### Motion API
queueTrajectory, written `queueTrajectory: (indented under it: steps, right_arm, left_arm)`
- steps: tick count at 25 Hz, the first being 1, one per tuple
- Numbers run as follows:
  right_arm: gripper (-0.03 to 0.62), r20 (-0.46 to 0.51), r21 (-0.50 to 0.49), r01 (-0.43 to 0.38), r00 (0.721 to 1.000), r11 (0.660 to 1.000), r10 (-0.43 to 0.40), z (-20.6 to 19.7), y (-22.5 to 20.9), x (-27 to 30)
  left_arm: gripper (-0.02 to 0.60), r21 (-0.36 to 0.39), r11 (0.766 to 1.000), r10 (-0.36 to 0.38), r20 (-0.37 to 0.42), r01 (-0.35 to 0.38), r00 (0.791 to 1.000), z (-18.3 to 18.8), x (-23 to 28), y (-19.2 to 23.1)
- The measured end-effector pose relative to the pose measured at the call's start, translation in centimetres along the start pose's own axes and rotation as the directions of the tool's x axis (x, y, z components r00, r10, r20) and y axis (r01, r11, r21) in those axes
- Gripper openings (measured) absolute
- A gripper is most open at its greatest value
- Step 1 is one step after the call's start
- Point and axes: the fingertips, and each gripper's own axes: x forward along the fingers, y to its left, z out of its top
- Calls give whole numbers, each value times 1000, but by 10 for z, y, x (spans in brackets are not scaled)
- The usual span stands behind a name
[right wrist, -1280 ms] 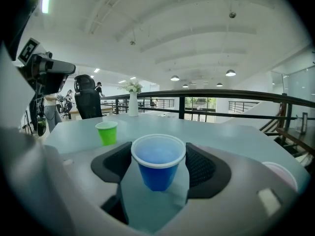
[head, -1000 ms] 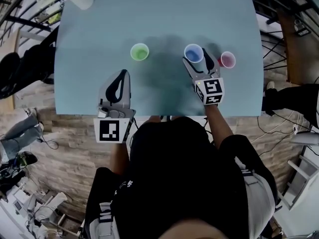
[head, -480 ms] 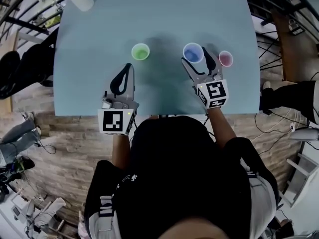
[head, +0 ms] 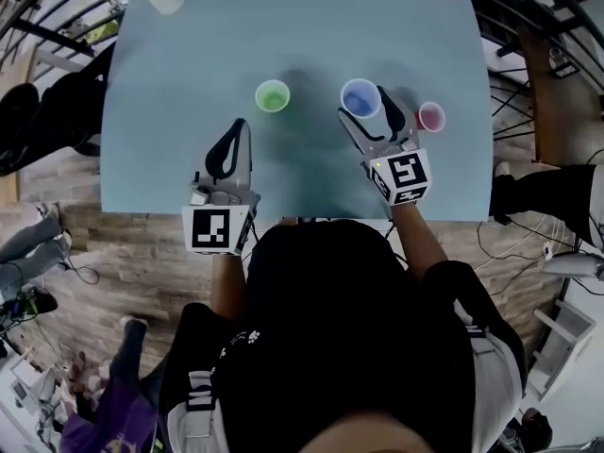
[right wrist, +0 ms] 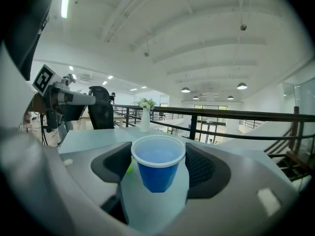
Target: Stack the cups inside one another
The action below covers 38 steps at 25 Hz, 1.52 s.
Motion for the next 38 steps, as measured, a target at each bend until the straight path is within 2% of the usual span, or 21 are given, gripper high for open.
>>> queueTrajectory:
  steps: [7,18,29,38]
  right_arm:
    - [336,32,-10,-105,994,994,105,16,29,32]
    - [336,48,-28,-255,965,966,256,27,79,82]
    - [336,15,-32,-339,940,940,340,14,113,115]
    - [337,-37,-37,-367,930,930,366,-9,121,130]
  left_arm:
    - [-8,-11,997,82,-20,-82,996,-5,-22,20]
    - [-8,-19,979,201,-45,-202,979,-14,-54,52]
    - [-8,-15,958,284,-64,-285,957,-18,-79,81]
    - [-8,-4,951,306,-95,-308,947,-24,-85,87]
